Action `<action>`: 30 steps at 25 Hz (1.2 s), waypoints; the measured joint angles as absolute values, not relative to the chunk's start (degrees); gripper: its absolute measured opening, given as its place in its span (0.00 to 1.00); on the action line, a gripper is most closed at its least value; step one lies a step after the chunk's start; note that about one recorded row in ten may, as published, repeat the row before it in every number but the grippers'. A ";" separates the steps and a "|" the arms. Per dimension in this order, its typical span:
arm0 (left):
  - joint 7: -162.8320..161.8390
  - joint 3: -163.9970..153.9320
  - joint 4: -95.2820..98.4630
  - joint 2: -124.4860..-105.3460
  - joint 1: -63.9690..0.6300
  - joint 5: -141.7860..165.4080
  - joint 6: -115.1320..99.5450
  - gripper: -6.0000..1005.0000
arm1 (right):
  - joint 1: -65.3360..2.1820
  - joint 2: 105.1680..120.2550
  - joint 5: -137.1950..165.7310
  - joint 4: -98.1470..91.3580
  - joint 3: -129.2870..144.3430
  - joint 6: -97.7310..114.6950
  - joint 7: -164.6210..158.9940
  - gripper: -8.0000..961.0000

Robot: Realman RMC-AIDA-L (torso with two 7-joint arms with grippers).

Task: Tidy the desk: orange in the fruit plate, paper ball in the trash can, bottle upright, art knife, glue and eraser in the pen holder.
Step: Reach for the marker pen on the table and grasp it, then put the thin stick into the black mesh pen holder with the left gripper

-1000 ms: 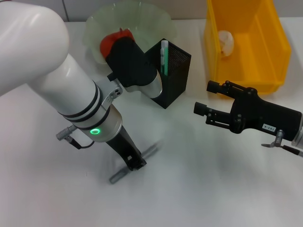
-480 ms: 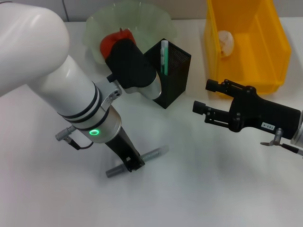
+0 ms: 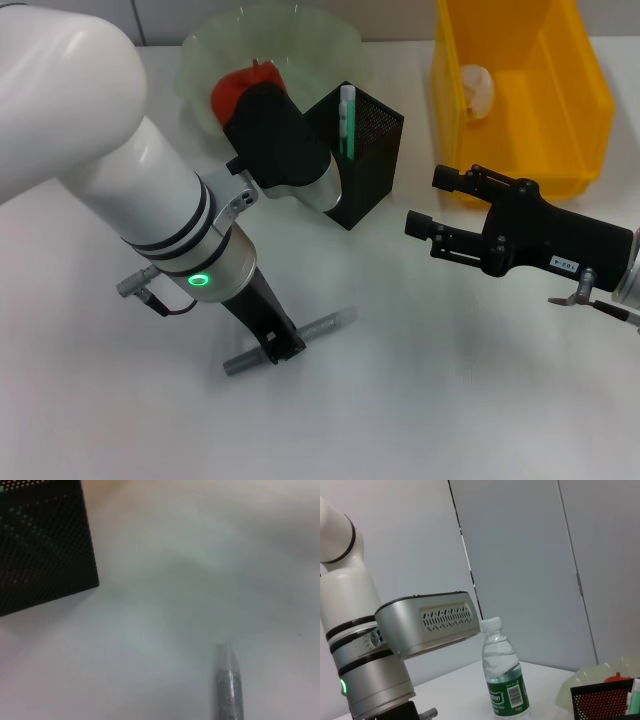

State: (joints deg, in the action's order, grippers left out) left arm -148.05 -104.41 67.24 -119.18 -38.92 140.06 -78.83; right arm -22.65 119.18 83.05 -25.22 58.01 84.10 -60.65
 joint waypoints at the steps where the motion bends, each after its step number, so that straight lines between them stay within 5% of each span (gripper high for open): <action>1: -147.95 -104.42 67.24 -119.18 -38.92 140.05 -78.83 0.19 | -22.66 119.18 83.05 -25.22 58.01 84.11 -60.65 0.82; 17: -147.04 -104.25 68.62 -119.17 -38.57 139.67 -78.77 0.16 | -22.27 119.18 83.05 -25.22 57.63 84.11 -60.83 0.82; 30: -139.42 -90.61 84.78 -118.75 -31.49 131.47 -78.17 0.15 | -21.06 119.26 82.90 -22.36 50.30 84.28 -60.14 0.82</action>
